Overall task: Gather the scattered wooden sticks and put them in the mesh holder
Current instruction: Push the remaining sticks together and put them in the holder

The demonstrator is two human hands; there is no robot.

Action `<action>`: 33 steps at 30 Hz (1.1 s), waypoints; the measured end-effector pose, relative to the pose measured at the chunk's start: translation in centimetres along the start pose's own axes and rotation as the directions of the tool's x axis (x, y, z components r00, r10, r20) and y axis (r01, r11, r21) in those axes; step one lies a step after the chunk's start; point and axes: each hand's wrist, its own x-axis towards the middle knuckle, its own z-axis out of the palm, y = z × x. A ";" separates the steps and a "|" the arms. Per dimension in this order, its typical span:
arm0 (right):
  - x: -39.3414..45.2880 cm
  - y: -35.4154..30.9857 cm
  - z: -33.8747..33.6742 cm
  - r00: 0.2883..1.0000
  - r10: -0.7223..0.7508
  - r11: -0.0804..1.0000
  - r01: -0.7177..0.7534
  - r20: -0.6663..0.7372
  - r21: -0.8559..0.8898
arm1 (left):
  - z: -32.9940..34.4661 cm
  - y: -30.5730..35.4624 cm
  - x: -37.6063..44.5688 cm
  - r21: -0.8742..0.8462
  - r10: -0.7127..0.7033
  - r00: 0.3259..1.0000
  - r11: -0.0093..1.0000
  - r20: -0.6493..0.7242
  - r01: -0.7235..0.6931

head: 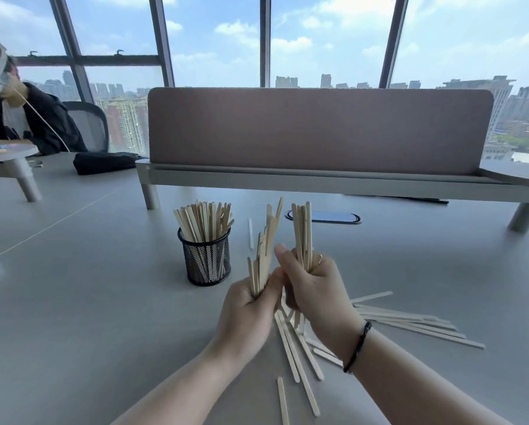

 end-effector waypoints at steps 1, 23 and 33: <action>0.0 0.2 0.0 1.000 0.010 1.000 -0.009 0.008 -0.015 | 0.1 0.0 0.0 0.004 0.007 1.000 1.000 -0.006 -0.006; 1.2 -5.0 1.3 0.995 -0.097 0.995 0.097 -0.022 -0.017 | -0.2 0.4 -0.2 0.072 0.022 1.000 0.997 0.020 -0.023; 0.7 -4.9 0.9 0.998 -0.055 0.997 0.055 -0.005 -0.058 | -0.9 0.6 0.3 0.110 0.146 0.989 0.984 -0.021 -0.143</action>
